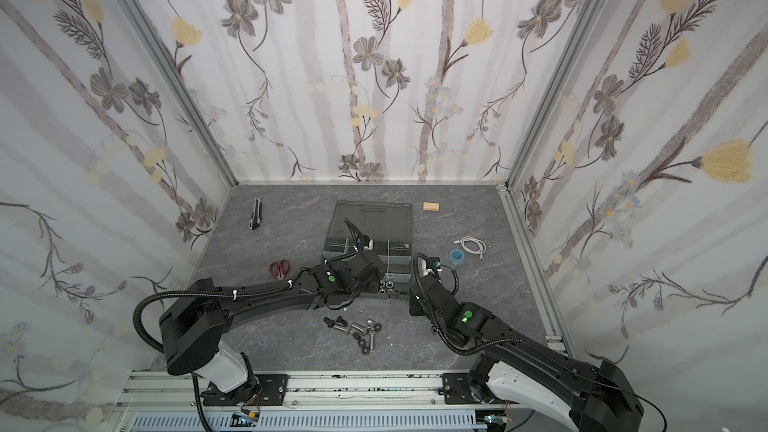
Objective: Sort the screws and nuts into containers
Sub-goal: 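Raise the left gripper off the box while the right gripper lowers toward the pile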
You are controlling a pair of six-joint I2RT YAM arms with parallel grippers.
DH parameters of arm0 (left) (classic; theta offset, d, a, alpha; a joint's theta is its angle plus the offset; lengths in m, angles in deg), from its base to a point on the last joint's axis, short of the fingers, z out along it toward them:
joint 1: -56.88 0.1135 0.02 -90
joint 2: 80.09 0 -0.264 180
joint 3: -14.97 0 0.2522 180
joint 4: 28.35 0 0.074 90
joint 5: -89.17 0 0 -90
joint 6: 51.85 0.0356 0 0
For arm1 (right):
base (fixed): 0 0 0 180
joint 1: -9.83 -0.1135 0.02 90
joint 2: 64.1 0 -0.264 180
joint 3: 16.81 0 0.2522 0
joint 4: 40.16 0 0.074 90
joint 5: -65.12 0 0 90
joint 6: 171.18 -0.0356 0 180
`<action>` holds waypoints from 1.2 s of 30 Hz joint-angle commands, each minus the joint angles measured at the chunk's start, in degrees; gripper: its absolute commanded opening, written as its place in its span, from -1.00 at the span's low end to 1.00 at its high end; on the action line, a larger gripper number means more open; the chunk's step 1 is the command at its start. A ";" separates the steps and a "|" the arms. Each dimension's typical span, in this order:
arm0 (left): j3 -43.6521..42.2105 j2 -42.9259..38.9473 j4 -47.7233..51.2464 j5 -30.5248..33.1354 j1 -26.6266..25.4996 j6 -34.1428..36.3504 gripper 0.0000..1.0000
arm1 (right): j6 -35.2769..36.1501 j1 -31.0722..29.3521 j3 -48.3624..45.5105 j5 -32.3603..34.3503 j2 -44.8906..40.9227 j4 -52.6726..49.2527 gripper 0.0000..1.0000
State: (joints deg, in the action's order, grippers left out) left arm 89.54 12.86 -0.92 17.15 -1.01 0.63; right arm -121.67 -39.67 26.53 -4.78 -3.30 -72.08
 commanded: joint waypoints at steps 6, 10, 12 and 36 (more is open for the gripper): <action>-1.81 -2.22 -1.10 1.71 0.61 -1.41 0.04 | -0.70 -0.08 0.30 0.41 0.10 0.75 -0.09; -2.86 -3.16 -1.33 2.02 0.67 -2.01 0.05 | -0.65 -0.07 -0.05 0.03 0.35 1.00 -0.09; -3.54 -4.11 -1.54 2.46 0.67 -2.25 0.05 | -0.72 -0.13 -0.17 -0.29 0.55 1.07 -0.09; -14.10 -16.19 -2.16 4.64 3.58 -5.02 0.09 | -0.14 -8.72 3.04 -2.80 11.97 5.90 -0.11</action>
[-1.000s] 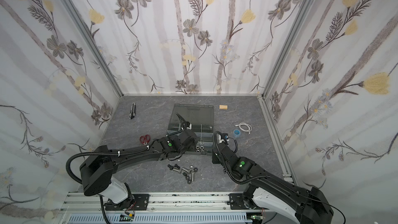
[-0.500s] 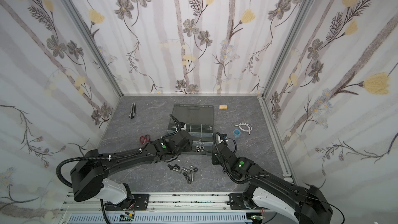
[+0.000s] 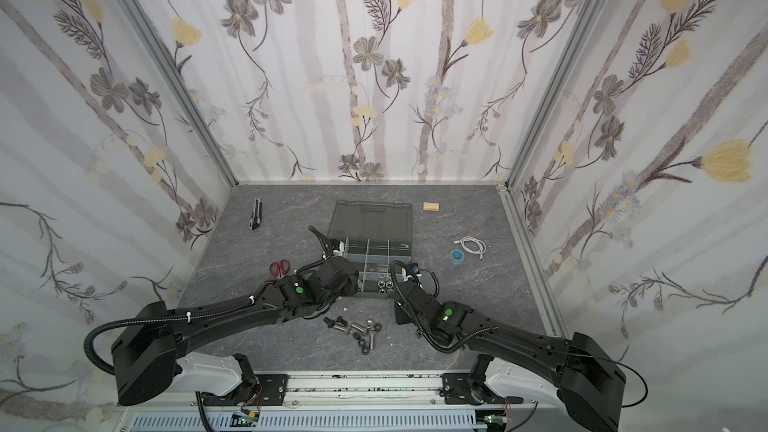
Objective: Sort the screws and nuts into containers
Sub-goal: 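Raise the left gripper off the box while the right gripper lowers toward the pile, then close the right gripper on a silver hex nut in the pile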
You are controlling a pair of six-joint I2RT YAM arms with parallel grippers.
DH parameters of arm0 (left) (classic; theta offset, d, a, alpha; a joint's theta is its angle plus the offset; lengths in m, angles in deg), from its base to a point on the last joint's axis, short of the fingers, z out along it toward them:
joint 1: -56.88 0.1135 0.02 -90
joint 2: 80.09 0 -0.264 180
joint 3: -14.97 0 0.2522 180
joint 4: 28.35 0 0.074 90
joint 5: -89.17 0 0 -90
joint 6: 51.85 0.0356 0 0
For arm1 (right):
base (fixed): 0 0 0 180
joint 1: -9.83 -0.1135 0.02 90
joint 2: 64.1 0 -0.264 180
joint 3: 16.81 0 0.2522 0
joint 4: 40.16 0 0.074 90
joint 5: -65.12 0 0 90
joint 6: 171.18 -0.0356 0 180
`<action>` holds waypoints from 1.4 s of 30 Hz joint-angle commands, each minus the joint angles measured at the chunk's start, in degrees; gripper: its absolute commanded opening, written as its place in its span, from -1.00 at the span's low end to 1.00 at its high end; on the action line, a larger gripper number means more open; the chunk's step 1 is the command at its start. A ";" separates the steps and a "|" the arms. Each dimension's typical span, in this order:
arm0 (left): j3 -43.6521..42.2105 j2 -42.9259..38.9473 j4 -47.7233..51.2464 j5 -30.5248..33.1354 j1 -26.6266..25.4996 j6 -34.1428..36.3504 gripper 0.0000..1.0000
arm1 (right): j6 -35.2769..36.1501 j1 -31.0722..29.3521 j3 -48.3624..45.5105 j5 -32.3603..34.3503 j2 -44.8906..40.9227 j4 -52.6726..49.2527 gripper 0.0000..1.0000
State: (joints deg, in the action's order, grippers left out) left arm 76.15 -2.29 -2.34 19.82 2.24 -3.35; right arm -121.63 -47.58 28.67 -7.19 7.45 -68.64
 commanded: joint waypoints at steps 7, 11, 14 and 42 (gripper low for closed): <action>-4.31 -5.46 -0.82 2.56 1.36 -2.36 0.11 | 0.80 -3.80 3.15 -0.60 5.80 2.08 -0.11; -6.56 -8.88 -0.83 2.91 1.80 -3.01 0.12 | 1.02 -5.10 3.91 -1.04 7.51 2.37 -0.10; -8.10 -10.82 -0.83 3.22 2.12 -3.55 0.13 | 1.14 -5.92 4.62 -1.41 8.72 2.42 -0.11; -11.03 -13.20 -0.83 3.26 2.51 -4.47 0.15 | 2.37 -9.73 9.75 -5.92 21.86 4.39 -0.15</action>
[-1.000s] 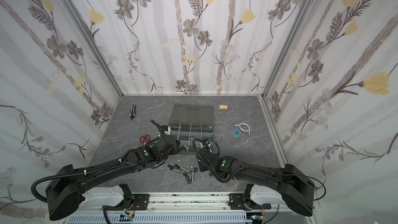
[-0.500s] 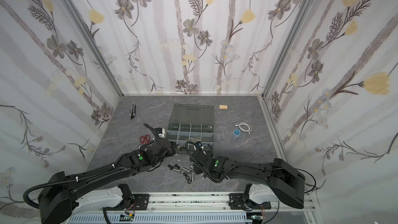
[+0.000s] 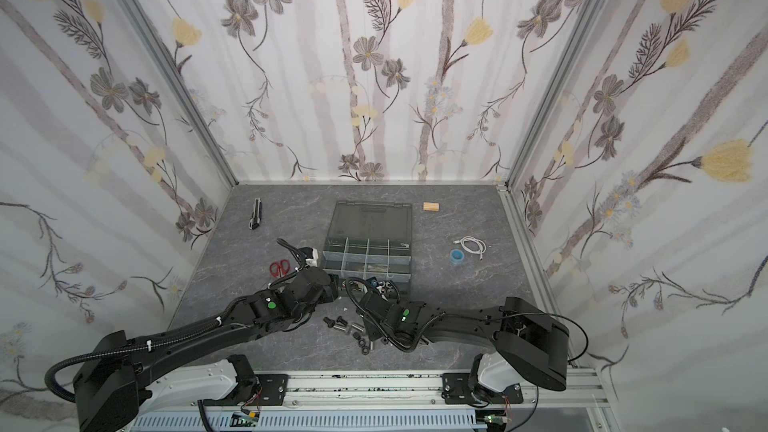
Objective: Sort the screws and nuts into containers
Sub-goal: 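Close the right gripper on a silver hex nut in the pile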
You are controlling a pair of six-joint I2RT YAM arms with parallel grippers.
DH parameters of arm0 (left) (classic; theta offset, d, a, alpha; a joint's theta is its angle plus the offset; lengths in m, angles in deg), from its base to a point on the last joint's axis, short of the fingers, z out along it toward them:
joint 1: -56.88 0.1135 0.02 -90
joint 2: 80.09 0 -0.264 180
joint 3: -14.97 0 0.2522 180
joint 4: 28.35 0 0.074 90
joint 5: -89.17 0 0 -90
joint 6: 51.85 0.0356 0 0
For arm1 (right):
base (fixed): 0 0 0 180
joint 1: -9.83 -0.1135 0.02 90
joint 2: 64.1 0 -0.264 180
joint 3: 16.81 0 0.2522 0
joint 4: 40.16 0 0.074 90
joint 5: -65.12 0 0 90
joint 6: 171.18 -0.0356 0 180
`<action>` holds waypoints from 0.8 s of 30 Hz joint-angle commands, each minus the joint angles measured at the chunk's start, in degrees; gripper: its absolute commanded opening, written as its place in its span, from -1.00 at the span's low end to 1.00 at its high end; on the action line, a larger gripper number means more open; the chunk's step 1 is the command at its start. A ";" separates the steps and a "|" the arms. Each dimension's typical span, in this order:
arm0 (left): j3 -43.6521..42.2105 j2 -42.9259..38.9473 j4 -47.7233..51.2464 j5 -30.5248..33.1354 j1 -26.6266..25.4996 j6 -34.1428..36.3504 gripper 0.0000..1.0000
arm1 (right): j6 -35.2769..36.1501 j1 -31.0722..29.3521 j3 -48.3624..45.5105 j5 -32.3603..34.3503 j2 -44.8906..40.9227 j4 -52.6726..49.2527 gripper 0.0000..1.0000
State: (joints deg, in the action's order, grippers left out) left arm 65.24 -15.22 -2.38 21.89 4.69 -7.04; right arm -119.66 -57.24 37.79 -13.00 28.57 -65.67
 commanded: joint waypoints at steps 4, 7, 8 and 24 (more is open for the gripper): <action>-0.26 -0.35 -0.78 1.16 0.07 -0.95 0.15 | 0.93 -0.04 1.08 -0.46 1.92 1.21 -0.18; -0.43 -0.35 -0.78 1.12 0.08 -1.05 0.15 | 1.12 -0.02 1.67 -0.78 2.93 1.24 -0.20; -0.54 -0.35 -0.78 1.18 0.06 -1.11 0.15 | 1.17 -0.05 1.85 -0.91 3.31 1.24 -0.20; -0.65 -0.44 -0.87 1.72 0.19 -0.78 0.16 | 2.28 -0.16 4.95 -2.02 6.40 -0.69 -0.24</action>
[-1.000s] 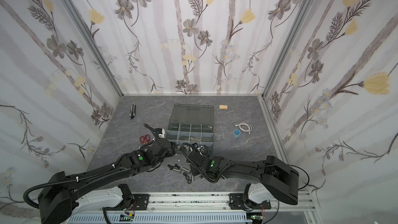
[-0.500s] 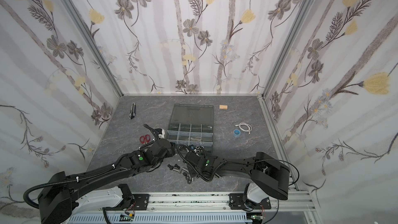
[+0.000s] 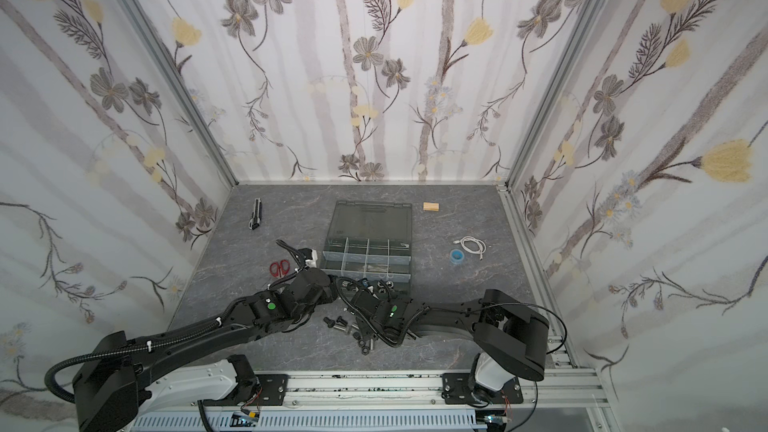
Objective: Sort the screws and nuts into containers
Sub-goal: 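Close the right gripper on a silver hex nut in the pile, then carry the hex nut into the hex-nut compartment and open the right gripper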
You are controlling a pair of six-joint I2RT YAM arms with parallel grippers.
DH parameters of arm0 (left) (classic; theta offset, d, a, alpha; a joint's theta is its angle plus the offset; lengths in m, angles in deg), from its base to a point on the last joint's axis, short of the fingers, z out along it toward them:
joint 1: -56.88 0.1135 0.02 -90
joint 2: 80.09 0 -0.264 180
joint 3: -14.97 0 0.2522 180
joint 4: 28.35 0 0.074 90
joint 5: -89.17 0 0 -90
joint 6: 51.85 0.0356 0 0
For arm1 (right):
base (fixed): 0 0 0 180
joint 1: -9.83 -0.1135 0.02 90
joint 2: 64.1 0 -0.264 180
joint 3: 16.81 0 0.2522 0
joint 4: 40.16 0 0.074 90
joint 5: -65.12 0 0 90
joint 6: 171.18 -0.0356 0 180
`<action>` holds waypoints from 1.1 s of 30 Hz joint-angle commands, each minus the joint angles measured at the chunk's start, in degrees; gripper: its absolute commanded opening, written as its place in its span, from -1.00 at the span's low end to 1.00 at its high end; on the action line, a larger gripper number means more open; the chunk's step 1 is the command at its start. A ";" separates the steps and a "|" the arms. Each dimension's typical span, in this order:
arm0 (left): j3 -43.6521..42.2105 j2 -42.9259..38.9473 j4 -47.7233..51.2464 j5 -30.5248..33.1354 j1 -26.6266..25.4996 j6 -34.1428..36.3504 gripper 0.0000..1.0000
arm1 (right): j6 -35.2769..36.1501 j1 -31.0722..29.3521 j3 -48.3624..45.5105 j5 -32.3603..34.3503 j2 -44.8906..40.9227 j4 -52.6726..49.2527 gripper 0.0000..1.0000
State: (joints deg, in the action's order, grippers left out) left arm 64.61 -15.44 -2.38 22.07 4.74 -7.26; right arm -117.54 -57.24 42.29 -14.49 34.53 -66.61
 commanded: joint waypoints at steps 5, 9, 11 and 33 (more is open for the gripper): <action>-0.02 -0.22 -0.96 1.62 0.10 -0.30 0.17 | 0.22 -0.13 0.45 -0.58 1.30 -0.33 -0.27; -0.11 -0.39 -0.96 1.65 0.23 -0.25 0.17 | 0.25 -0.08 1.18 -0.63 2.43 -0.82 -0.30; -0.26 -0.48 -1.04 1.79 0.22 -0.30 0.17 | 0.18 -0.09 1.40 -0.72 3.13 -1.01 -0.33; -1.33 -2.07 -1.13 1.54 0.57 -0.60 0.18 | 5.92 7.25 6.32 4.26 -5.78 -3.88 -0.49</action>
State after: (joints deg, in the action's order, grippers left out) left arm 63.27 -17.52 -2.38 22.31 5.22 -7.24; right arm -114.42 -51.62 47.78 -12.57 30.07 -70.28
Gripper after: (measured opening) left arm 0.587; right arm 0.257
